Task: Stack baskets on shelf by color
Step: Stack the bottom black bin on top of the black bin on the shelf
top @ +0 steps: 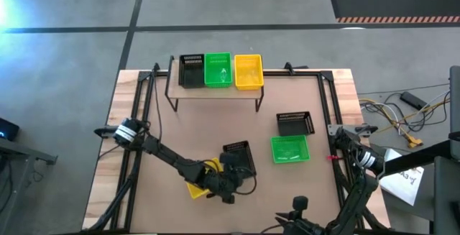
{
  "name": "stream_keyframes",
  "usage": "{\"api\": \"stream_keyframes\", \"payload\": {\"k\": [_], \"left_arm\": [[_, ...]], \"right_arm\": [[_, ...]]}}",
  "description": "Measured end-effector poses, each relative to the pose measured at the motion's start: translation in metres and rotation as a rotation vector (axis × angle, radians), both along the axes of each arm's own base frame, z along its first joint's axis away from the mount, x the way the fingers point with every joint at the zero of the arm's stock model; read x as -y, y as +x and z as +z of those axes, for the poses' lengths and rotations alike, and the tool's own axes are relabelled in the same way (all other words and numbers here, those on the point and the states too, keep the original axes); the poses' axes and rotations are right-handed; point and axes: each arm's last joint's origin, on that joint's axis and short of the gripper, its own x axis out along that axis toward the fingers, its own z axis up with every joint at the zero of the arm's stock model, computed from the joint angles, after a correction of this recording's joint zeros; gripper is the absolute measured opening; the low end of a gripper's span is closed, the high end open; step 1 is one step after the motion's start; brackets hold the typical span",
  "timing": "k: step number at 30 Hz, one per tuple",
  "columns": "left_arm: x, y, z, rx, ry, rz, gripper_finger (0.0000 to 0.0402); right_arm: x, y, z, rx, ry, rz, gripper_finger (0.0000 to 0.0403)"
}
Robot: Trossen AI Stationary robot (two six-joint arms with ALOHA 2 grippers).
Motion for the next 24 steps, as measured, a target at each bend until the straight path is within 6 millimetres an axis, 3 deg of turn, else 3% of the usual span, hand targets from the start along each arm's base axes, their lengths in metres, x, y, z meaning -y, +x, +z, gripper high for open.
{"api": "stream_keyframes", "payload": {"k": [9, 16, 24], "left_arm": [[0.002, -0.001, 0.008, 0.009, 0.034, -0.04, 0.0009], [0.001, -0.014, 0.035, 0.019, 0.066, -0.063, 0.0002], [-0.007, -0.062, 0.103, 0.059, 0.205, 0.002, 0.0001]], "right_arm": [[0.0, 0.0, 0.0, 0.0, -0.001, 0.0, 0.0054], [0.0, 0.0, 0.0, 0.0, -0.001, 0.0, 0.0054], [0.001, -0.001, -0.003, -0.002, -0.005, -0.005, 0.0054]]}}
